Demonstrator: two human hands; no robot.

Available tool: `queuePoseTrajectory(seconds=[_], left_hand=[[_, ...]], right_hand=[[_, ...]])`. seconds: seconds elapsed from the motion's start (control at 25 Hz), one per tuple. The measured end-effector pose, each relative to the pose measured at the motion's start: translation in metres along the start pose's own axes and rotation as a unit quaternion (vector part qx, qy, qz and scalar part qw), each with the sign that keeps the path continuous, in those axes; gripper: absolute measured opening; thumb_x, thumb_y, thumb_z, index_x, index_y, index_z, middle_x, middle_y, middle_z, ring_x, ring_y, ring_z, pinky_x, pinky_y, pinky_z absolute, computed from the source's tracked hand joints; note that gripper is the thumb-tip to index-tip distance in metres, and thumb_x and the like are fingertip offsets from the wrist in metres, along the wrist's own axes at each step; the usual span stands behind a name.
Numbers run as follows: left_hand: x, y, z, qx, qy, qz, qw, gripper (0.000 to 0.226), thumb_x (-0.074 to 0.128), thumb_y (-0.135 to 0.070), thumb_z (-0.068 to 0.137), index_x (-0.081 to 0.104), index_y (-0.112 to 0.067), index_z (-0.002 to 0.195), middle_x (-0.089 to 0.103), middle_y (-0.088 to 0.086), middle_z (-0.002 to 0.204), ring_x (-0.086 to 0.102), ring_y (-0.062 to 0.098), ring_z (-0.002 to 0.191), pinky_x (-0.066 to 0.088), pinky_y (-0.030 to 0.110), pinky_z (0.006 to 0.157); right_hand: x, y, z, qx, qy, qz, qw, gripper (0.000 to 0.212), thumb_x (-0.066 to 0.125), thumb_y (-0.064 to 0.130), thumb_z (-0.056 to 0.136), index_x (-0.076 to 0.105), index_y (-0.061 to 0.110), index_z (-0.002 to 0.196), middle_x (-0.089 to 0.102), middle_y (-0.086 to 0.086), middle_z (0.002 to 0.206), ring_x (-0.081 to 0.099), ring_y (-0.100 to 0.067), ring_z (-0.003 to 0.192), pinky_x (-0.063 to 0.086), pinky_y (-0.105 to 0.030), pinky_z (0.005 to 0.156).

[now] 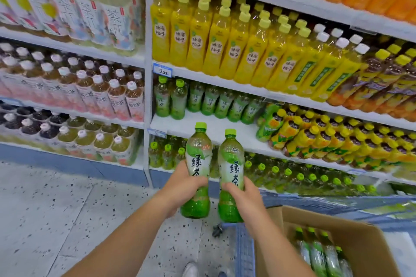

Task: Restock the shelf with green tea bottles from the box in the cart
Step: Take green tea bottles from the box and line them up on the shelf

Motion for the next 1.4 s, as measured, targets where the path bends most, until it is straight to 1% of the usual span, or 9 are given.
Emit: queuePoseTrajectory(seconds=[0.32,0.6,0.72,0.84,0.92,1.12,1.24,1.32,1.4], left_hand=[[-0.049,-0.034,0.092,0.034,-0.1,0.047,0.993,0.033,0.074,-0.008,0.079,0.056,-0.022,0.102,0.072,0.002,0.095,0.069,0.013,0.086,0.057,0.034,0.075],[-0.083,-0.032,0.202,0.071,-0.171,0.096,0.978,0.045,0.082,-0.021,0.068,0.054,-0.027,0.102,0.071,-0.003,0.09,0.069,0.014,0.081,0.06,0.045,0.076],[-0.091,-0.035,0.248,0.11,-0.184,0.11,0.971,0.051,0.088,-0.027,0.065,0.054,-0.033,0.103,0.071,-0.012,0.092,0.069,0.004,0.08,0.06,0.038,0.073],[-0.093,-0.044,0.279,0.162,-0.187,0.124,0.961,0.049,0.088,-0.027,0.068,0.052,-0.037,0.099,0.067,-0.019,0.089,0.064,-0.009,0.075,0.053,0.019,0.062],[-0.095,-0.051,0.292,0.199,-0.197,0.138,0.95,0.051,0.085,-0.023,0.071,0.047,-0.038,0.103,0.063,-0.018,0.09,0.062,-0.004,0.078,0.053,0.021,0.063],[-0.092,-0.05,0.32,0.252,-0.192,0.131,0.939,0.057,0.079,-0.009,0.076,0.043,-0.035,0.111,0.06,-0.017,0.091,0.059,-0.012,0.075,0.045,0.005,0.054],[-0.091,-0.05,0.331,0.292,-0.198,0.132,0.926,0.06,0.078,-0.007,0.076,0.043,-0.038,0.113,0.058,-0.024,0.092,0.056,-0.016,0.081,0.041,-0.001,0.059],[-0.089,-0.05,0.336,0.313,-0.204,0.126,0.919,0.06,0.078,-0.004,0.075,0.045,-0.041,0.109,0.059,-0.024,0.097,0.056,-0.015,0.089,0.041,-0.001,0.068],[-0.086,-0.049,0.343,0.34,-0.22,0.126,0.906,0.058,0.079,-0.005,0.072,0.049,-0.038,0.109,0.061,-0.016,0.105,0.06,-0.003,0.099,0.048,0.012,0.084]], right_hand=[[0.033,0.039,0.114,-0.036,0.032,-0.031,0.998,0.025,0.079,0.025,0.077,0.066,0.031,0.097,0.073,0.006,0.093,0.07,-0.015,0.085,0.058,-0.042,0.081],[0.06,0.039,0.232,-0.069,0.027,-0.047,0.996,0.024,0.078,0.022,0.076,0.068,0.031,0.096,0.074,0.01,0.086,0.07,-0.01,0.08,0.059,-0.036,0.075],[0.071,0.032,0.273,-0.085,0.017,-0.043,0.995,0.025,0.077,0.019,0.078,0.064,0.032,0.095,0.072,0.011,0.085,0.069,-0.007,0.079,0.058,-0.03,0.07],[0.077,0.031,0.306,-0.102,-0.004,-0.028,0.994,0.025,0.077,0.014,0.077,0.064,0.03,0.09,0.072,0.012,0.079,0.068,-0.003,0.071,0.054,-0.019,0.057],[0.079,0.036,0.325,-0.126,-0.018,-0.006,0.992,0.028,0.077,0.01,0.076,0.063,0.029,0.092,0.072,0.013,0.079,0.069,-0.003,0.071,0.051,-0.016,0.054],[0.084,0.048,0.361,-0.178,-0.042,0.026,0.983,0.04,0.076,0.004,0.073,0.06,0.032,0.098,0.073,0.013,0.082,0.071,-0.002,0.075,0.057,-0.026,0.067],[0.092,0.044,0.372,-0.205,-0.049,0.014,0.977,0.052,0.075,0.009,0.066,0.058,0.027,0.112,0.073,0.003,0.095,0.072,-0.015,0.087,0.06,-0.038,0.076],[0.096,0.039,0.376,-0.218,-0.049,0.012,0.975,0.055,0.074,0.006,0.069,0.056,0.025,0.117,0.072,0.002,0.098,0.071,-0.014,0.088,0.059,-0.034,0.075],[0.098,0.034,0.378,-0.228,-0.039,0.017,0.973,0.056,0.072,0.001,0.074,0.053,0.026,0.12,0.071,0.006,0.098,0.07,-0.005,0.085,0.058,-0.025,0.071]])
Point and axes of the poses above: each hand's wrist, its own z-axis towards the middle knuckle, its own x-axis out of the palm, y = z × x, the point moved 8 cm from there along z, towards the middle knuckle
